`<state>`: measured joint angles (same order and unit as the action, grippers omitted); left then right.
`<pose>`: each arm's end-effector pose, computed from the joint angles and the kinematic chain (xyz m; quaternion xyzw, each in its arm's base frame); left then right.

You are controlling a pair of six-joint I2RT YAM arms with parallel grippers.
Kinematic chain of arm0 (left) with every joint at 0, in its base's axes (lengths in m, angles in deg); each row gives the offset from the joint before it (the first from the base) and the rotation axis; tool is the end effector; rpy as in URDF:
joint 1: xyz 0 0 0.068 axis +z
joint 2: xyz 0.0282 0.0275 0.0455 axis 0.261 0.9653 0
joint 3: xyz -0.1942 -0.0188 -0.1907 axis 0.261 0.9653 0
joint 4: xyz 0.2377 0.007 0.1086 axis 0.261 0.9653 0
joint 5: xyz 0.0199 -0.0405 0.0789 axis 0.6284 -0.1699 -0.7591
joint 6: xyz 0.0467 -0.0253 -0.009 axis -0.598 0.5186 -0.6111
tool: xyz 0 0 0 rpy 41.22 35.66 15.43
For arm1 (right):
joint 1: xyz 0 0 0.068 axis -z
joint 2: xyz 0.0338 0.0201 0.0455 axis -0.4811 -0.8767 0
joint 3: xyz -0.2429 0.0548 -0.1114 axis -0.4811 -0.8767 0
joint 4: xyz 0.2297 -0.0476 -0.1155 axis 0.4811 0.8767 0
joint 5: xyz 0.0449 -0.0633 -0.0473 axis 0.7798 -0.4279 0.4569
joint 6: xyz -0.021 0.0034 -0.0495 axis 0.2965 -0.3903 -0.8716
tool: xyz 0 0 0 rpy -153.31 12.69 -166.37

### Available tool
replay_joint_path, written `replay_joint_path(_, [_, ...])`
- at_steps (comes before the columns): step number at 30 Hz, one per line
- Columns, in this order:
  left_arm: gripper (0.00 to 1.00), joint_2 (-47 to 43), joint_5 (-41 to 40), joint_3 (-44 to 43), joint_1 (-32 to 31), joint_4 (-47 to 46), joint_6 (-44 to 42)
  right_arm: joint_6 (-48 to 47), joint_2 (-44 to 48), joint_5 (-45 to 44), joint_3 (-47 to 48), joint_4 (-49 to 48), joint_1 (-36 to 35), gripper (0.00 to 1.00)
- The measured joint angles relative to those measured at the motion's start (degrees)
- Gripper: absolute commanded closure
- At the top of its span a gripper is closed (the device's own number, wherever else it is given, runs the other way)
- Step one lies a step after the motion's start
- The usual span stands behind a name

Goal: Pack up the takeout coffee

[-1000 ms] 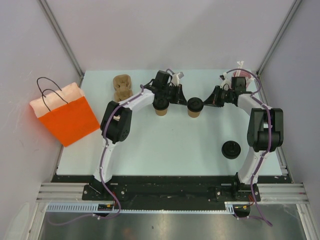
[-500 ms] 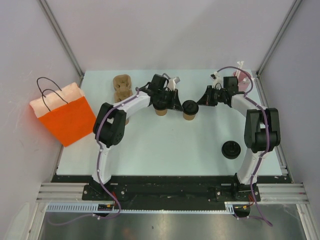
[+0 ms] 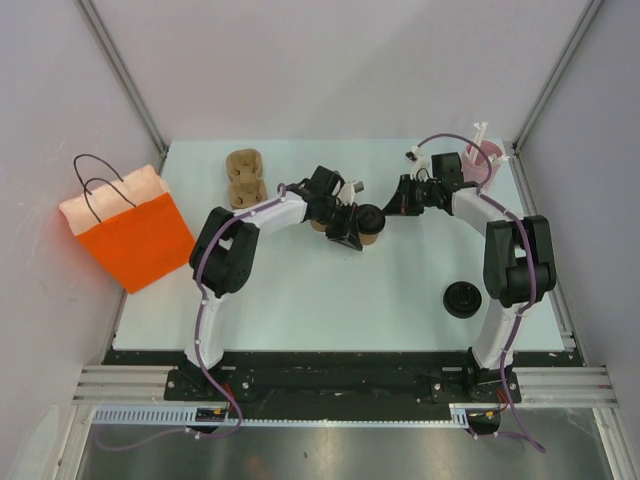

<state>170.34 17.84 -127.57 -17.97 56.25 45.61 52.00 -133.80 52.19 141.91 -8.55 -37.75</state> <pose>0.3753 -0.2708 0.1704 0.1957 0.8930 -0.3948 0.0920 0.4048 0.0875 0.2078 -0.1233 0.8708 0.3754 0.2926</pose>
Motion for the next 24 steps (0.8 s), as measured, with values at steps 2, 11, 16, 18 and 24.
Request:
replay_joint_path(2, [0.87, -0.1, -0.1, -0.3, 0.3, -0.1, -0.1, 0.0, 0.3, -0.7, 0.2, 1.2, 0.1, 0.87])
replay_joint_path(11, [0.85, -2.0, -0.3, -0.3, 0.5, -0.1, -1.7, -1.4, 0.9, -4.4, 2.6, 11.2, -0.4, 0.82])
replay_joint_path(16, [0.85, -2.8, -0.3, -0.3, 0.5, 0.1, -2.0, -2.9, 0.9, -6.4, 8.1, 14.6, -1.5, 0.81])
replay_joint_path(18, [0.83, -2.8, -0.3, -0.3, 0.5, 0.4, -2.1, -3.7, 0.9, -7.1, 9.9, 15.4, -2.2, 0.81])
replay_joint_path(24, [0.82, -2.8, -1.7, -0.3, 0.5, 0.2, -3.1, -4.6, 0.9, -7.3, 10.5, 17.6, -3.6, 0.82])
